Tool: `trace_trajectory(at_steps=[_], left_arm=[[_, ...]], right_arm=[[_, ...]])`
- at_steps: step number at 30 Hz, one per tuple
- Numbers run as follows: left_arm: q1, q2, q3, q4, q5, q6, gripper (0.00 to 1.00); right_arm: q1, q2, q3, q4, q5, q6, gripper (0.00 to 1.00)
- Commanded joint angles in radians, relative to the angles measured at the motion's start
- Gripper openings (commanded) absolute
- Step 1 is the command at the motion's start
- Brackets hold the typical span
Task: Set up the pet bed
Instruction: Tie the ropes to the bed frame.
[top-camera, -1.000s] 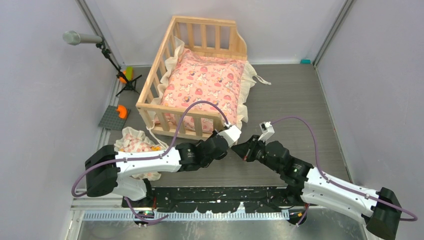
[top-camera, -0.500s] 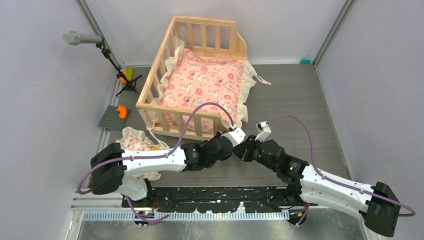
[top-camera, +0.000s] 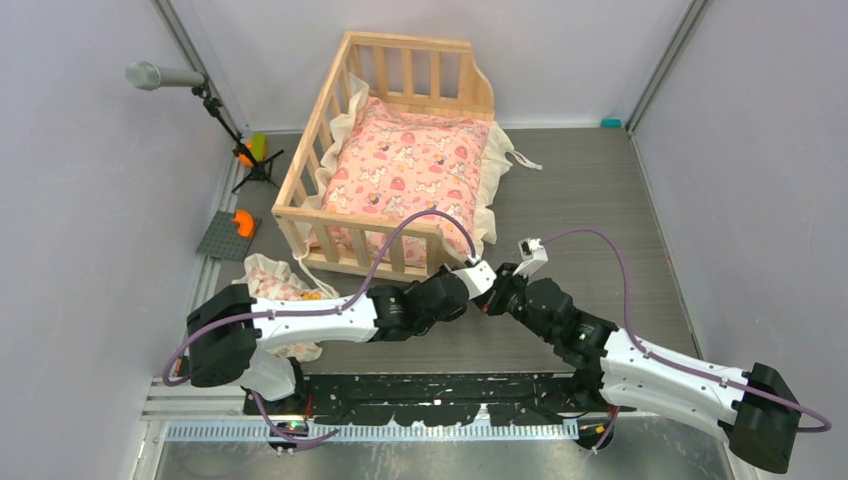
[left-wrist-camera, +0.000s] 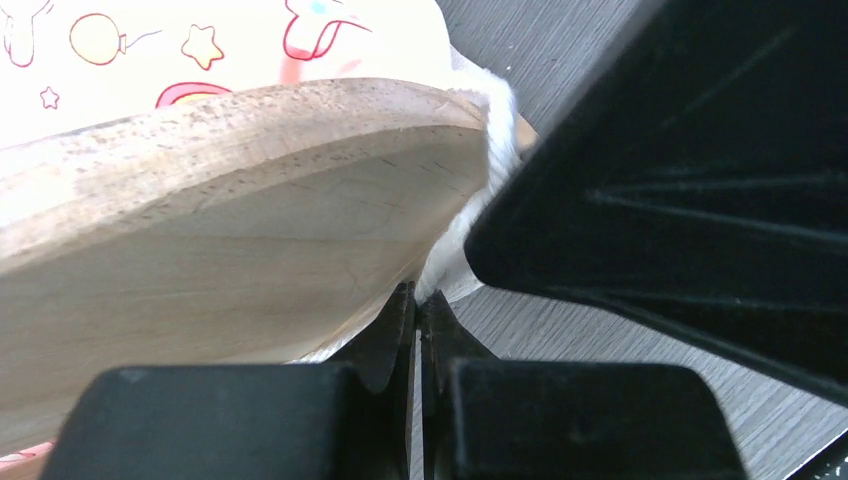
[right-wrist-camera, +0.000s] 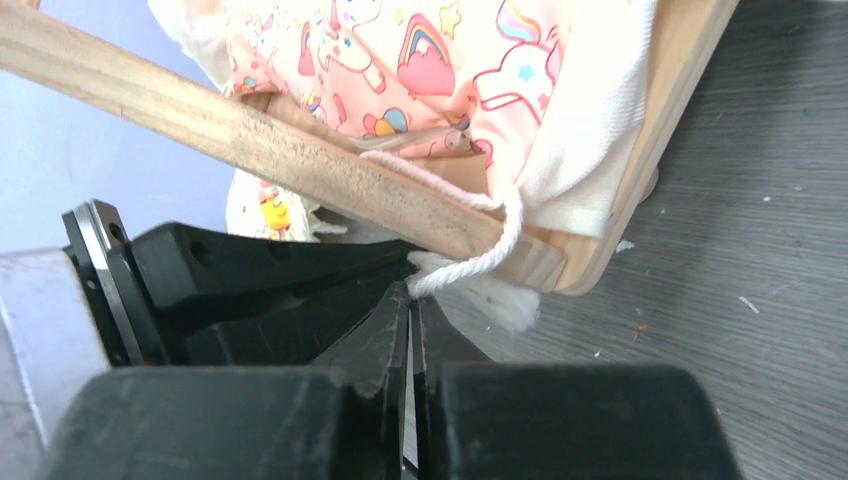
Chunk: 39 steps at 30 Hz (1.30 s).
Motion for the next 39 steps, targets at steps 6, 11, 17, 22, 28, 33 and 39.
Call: trace_trajectory(at_steps=[6, 11, 17, 22, 28, 33, 39], left_arm=[[-0.002, 0.012, 0.030, 0.056, -0.017, 0.025, 0.00], [-0.002, 0.019, 0.036, 0.065, -0.038, 0.021, 0.00], [-0.003, 0.060, 0.073, 0.044, -0.070, 0.015, 0.00], [-0.003, 0.079, 0.096, 0.027, -0.091, 0.003, 0.00], [-0.001, 0.081, 0.099, 0.028, -0.108, -0.003, 0.00], [-0.001, 0.089, 0.108, 0.025, -0.111, -0.002, 0.00], [-0.001, 0.092, 0.106, 0.028, -0.111, -0.001, 0.00]], right_arm=[[0.002, -0.005, 0.019, 0.066, 0.155, -0.019, 0.16], [0.002, 0.004, 0.041, 0.015, 0.144, -0.028, 0.29], [0.001, -0.110, 0.051, -0.112, 0.149, -0.058, 0.41], [0.001, -0.204, 0.080, -0.298, 0.183, -0.100, 0.46], [0.002, -0.226, 0.130, -0.514, 0.323, -0.033, 0.46], [-0.002, -0.183, 0.125, -0.575, 0.392, 0.192, 0.43], [-0.038, -0.006, 0.150, -0.517, 0.331, 0.323, 0.49]])
